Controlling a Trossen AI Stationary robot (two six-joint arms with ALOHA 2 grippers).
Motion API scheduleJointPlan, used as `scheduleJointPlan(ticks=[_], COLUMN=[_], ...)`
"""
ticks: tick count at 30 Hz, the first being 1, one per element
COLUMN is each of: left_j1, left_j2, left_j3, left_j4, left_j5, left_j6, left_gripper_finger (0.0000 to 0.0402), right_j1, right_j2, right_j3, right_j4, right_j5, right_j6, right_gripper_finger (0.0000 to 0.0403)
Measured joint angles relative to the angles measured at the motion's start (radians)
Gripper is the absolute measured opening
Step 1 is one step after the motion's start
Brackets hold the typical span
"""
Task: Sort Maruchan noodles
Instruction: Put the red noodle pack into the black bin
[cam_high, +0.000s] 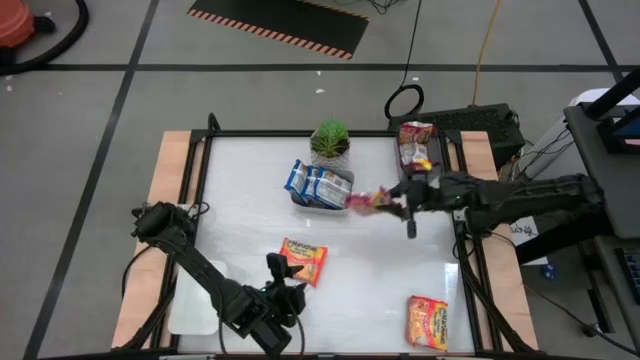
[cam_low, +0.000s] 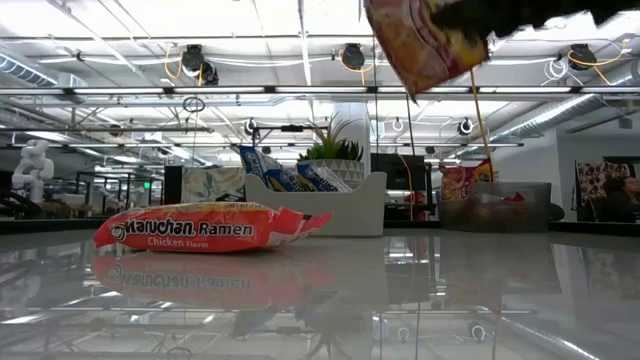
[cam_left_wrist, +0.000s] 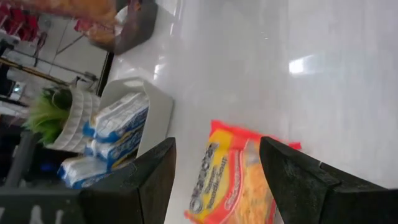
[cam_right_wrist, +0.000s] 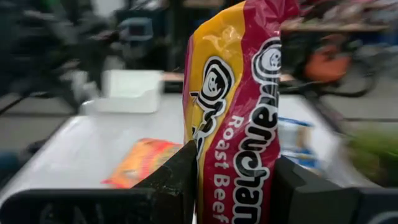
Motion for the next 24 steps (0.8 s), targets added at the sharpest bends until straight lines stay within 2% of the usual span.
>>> scheduleJointPlan(ticks=[2, 5, 8, 11, 18, 24], left_j1=[0.016, 0.040, 0.070, 0.110, 0.193, 0.237], left_j2=[0.000, 0.000, 0.000, 0.000, 0.000, 0.000], left_j3=[0.000, 0.000, 0.000, 0.000, 0.000, 0.000], left_j4=[0.056, 0.157, 0.243, 0.296, 0.344, 0.398], left_j5=[0.016, 0.053, 0.094, 0.155, 0.282, 0.392], left_j6=[0.044, 0.148, 0.245, 0.310, 0.365, 0.390], left_gripper_finger=[0.0237, 0.0237, 0.0237, 0.0237, 0.0237, 0.0237], right_j1=[-0.052, -0.111, -0.150, -0.186, -0.294, -0.418], right_j2=[-0.082, -0.183, -0.254, -0.309, -0.410, -0.417], right_j3=[-0.093, -0.180, -0.202, -0.183, -0.175, -0.175], right_j4=[0.069, 0.098, 0.029, -0.100, -0.255, -0.341], right_j5=[0.011, 0.096, 0.198, 0.256, 0.280, 0.273], right_j6=[-0.002, 0.006, -0.042, -0.075, -0.172, -0.233], right_gripper_finger=[0.0109, 0.0109, 0.0109, 0.0109, 0.0109, 0.0109])
